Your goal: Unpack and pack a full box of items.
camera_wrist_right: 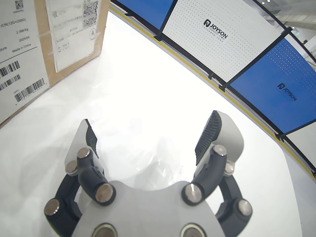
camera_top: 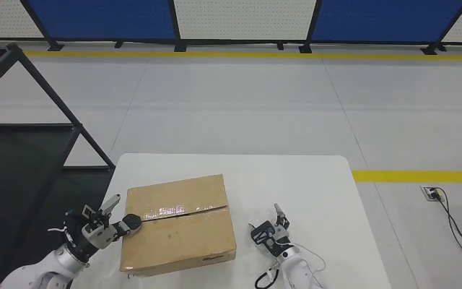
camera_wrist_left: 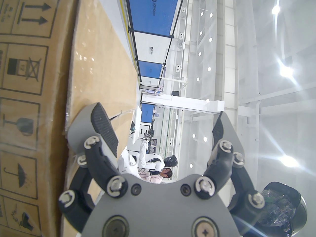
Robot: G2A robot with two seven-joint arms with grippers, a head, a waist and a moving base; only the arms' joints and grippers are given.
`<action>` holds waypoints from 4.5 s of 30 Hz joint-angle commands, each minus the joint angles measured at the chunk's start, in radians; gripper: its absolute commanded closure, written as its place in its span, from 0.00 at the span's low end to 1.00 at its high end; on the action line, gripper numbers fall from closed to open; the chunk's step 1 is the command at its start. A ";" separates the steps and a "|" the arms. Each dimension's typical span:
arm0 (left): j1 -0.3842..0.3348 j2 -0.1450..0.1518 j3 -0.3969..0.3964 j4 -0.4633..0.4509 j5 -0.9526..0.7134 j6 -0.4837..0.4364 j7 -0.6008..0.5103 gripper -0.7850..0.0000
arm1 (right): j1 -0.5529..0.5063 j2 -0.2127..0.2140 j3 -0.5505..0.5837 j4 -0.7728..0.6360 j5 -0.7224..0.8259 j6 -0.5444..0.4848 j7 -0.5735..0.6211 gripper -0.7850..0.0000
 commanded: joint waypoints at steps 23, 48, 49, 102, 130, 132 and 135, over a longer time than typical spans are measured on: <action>0.000 0.000 0.000 0.000 0.000 0.000 0.000 0.00 | 0.049 -0.049 -0.087 0.058 -0.044 0.048 0.024 0.00; 0.000 0.000 0.000 0.000 0.000 0.000 0.000 0.00 | -0.025 -0.054 0.077 -0.005 0.155 0.169 -0.138 0.00; 0.000 0.000 0.000 0.000 0.000 0.000 0.000 0.00 | -0.034 -0.052 0.087 -0.016 0.157 0.172 -0.142 0.00; 0.000 0.000 0.000 0.000 0.000 0.000 0.000 0.00 | -0.225 -0.020 0.269 -0.411 0.171 0.081 -0.132 0.00; 0.000 0.000 0.000 0.000 0.000 0.000 0.000 0.00 | -0.344 -0.034 0.154 -0.746 -0.015 0.216 -0.005 0.00; 0.000 0.000 0.000 0.000 0.000 0.000 0.000 0.00 | -0.344 -0.034 0.154 -0.746 -0.015 0.216 -0.005 0.00; 0.000 0.000 0.000 0.000 0.000 0.000 0.000 0.00 | -0.344 -0.033 0.154 -0.747 -0.019 0.217 -0.006 0.00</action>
